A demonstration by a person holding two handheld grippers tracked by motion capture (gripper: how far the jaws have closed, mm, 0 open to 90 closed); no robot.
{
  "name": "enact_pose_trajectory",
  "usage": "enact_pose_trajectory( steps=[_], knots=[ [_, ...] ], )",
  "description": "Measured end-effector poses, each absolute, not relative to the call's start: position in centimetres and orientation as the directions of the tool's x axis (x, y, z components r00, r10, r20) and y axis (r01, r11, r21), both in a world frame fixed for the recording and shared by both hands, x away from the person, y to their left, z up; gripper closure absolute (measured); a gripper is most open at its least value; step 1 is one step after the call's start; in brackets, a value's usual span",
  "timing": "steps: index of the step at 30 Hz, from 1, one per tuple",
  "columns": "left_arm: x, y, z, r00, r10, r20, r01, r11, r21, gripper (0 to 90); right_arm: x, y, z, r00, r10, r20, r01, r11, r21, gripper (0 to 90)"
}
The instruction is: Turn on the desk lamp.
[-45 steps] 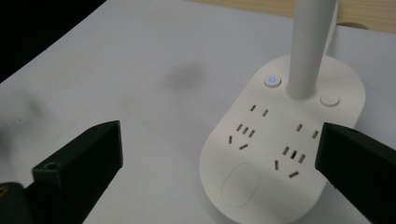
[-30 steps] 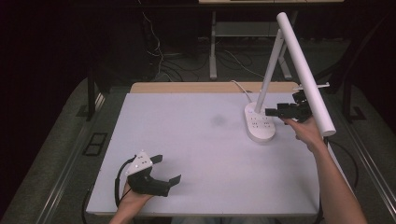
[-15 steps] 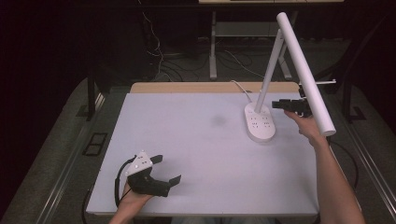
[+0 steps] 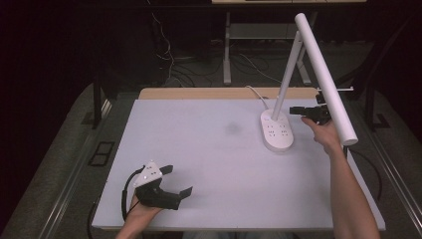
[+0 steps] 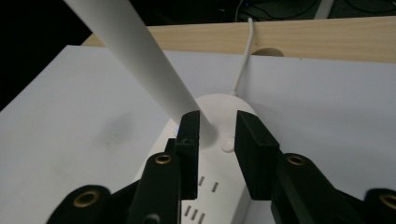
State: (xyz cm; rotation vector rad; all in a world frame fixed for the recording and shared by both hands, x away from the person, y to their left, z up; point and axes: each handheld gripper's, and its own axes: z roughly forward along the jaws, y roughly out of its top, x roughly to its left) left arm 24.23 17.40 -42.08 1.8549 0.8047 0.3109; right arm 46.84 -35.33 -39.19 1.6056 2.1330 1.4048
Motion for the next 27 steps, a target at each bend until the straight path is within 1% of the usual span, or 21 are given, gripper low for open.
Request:
enact_pose_trajectory(
  steps=[2, 3, 4, 6, 12, 20, 27],
  knots=[
    [24.2, 17.4, -42.1, 0.740, 0.655, -0.150, 0.385, -0.230, 0.894, 0.0, 47.1, -35.3, -39.5, -0.422, 0.815, 0.397, 0.691, 0.005, 0.723, 73.9],
    [24.2, 17.4, -42.1, 0.740, 0.656, -0.150, 0.385, -0.230, 0.894, 0.0, 47.1, -35.3, -39.5, -0.422, 0.815, 0.397, 0.691, 0.005, 0.723, 73.9],
    [24.2, 17.5, -42.1, 0.739, 0.656, -0.151, 0.386, -0.230, 0.893, 0.0, 47.4, -35.3, -39.9, -0.413, 0.821, 0.395, 0.694, 0.003, 0.720, 77.3],
    [24.3, 17.5, -42.1, 0.738, 0.657, -0.152, 0.388, -0.229, 0.893, 0.0, 47.6, -35.3, -40.1, -0.401, 0.829, 0.389, 0.700, 0.004, 0.714, 78.5],
    [24.3, 17.5, -42.1, 0.740, 0.656, -0.148, 0.386, -0.234, 0.892, 0.0, 48.1, -35.2, -41.0, -0.382, 0.843, 0.378, 0.689, -0.013, 0.724, 87.5],
    [24.3, 17.5, -42.1, 0.740, 0.656, -0.148, 0.386, -0.234, 0.892, 0.0, 48.7, -34.7, -42.0, -0.362, 0.842, 0.399, 0.709, -0.029, 0.704, 89.1],
    [24.2, 17.5, -42.1, 0.738, 0.658, -0.150, 0.386, -0.230, 0.893, 0.0, 48.8, -34.1, -42.4, -0.369, 0.839, 0.401, 0.720, -0.016, 0.694, 89.0]
  ],
)
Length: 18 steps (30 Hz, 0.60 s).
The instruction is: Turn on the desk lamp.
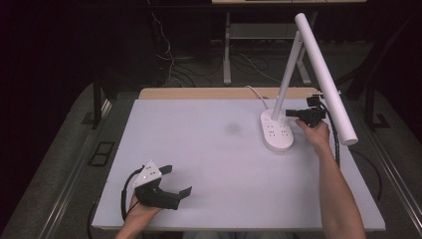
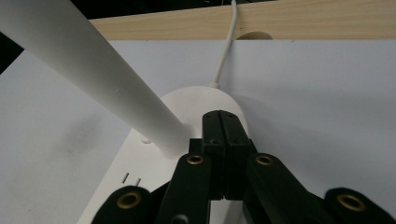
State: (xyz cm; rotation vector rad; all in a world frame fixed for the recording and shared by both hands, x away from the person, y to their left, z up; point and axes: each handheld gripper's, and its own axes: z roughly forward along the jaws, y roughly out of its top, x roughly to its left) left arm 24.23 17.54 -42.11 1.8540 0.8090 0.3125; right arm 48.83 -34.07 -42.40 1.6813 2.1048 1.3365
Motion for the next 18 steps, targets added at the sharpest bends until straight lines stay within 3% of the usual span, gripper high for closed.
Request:
enact_pose_trajectory(
  steps=[18],
  knots=[
    [24.2, 17.5, -42.1, 0.739, 0.658, -0.145, 0.383, -0.233, 0.894, 0.0, 49.2, -32.8, -43.8, -0.373, 0.825, 0.425, 0.726, -0.026, 0.688, 89.2]
  ],
)
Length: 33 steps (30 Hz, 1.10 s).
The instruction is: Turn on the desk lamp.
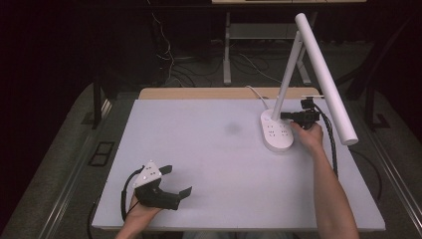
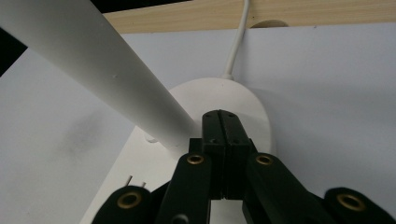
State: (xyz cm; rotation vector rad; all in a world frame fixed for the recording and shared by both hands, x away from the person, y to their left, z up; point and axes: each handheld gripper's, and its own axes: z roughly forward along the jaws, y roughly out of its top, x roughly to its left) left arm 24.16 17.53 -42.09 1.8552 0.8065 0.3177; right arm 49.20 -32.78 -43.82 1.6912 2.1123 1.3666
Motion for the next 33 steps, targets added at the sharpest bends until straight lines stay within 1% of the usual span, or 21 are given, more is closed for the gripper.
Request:
enact_pose_trajectory(
  steps=[7, 10, 17, 24, 29, 33],
  knots=[
    [24.1, 17.4, -42.1, 0.742, 0.655, -0.142, 0.381, -0.238, 0.893, 0.0, 49.1, -32.6, -43.7, -0.371, 0.834, 0.408, 0.725, -0.015, 0.689, 89.4],
    [24.1, 17.4, -42.2, 0.743, 0.653, -0.143, 0.382, -0.239, 0.893, 0.0, 48.9, -32.4, -43.7, -0.373, 0.846, 0.382, 0.720, 0.004, 0.694, 89.6],
    [24.1, 17.4, -42.2, 0.744, 0.652, -0.146, 0.384, -0.239, 0.892, 0.0, 48.8, -32.2, -43.6, -0.358, 0.851, 0.384, 0.720, -0.010, 0.694, 89.4],
    [24.2, 17.3, -42.2, 0.745, 0.651, -0.147, 0.386, -0.242, 0.890, 0.0, 48.5, -31.9, -43.2, -0.383, 0.845, 0.372, 0.724, 0.025, 0.689, 89.4],
    [24.2, 17.3, -42.2, 0.747, 0.649, -0.144, 0.382, -0.243, 0.891, 0.0, 48.2, -32.0, -42.2, -0.412, 0.842, 0.347, 0.697, 0.045, 0.716, 89.4],
    [24.2, 17.3, -42.2, 0.748, 0.648, -0.144, 0.382, -0.243, 0.892, 0.0, 47.8, -32.2, -41.7, -0.410, 0.842, 0.351, 0.697, 0.041, 0.716, 89.4]
  ],
)
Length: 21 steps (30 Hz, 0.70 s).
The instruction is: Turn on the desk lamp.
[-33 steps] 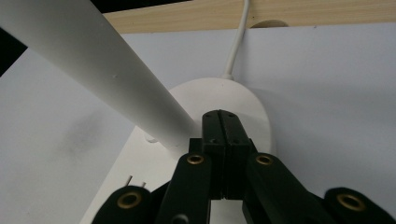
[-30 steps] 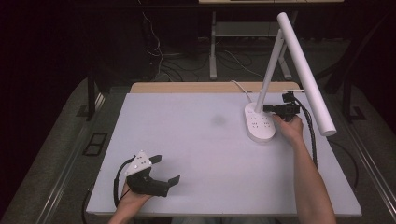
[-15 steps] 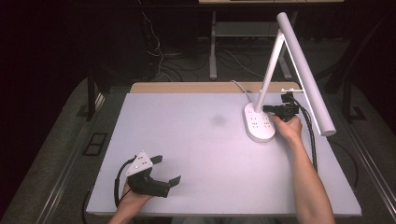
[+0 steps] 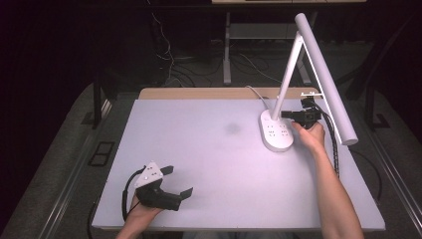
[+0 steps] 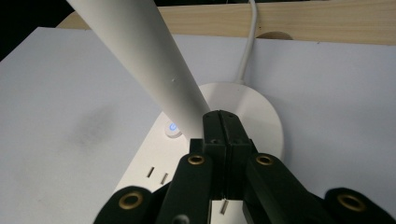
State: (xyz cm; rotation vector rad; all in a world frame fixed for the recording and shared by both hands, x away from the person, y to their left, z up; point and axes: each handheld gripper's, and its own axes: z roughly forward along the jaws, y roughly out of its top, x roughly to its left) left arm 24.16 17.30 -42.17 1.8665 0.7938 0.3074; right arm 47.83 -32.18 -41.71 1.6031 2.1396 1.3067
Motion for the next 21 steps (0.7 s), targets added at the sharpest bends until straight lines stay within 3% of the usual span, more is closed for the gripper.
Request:
enact_pose_trajectory(
  steps=[21],
  knots=[
    [24.4, 17.4, -42.2, 0.753, 0.643, -0.140, 0.378, -0.250, 0.891, 0.0, 44.0, -34.0, -39.4, -0.410, 0.849, 0.332, 0.688, 0.049, 0.724, 89.4]
  ],
)
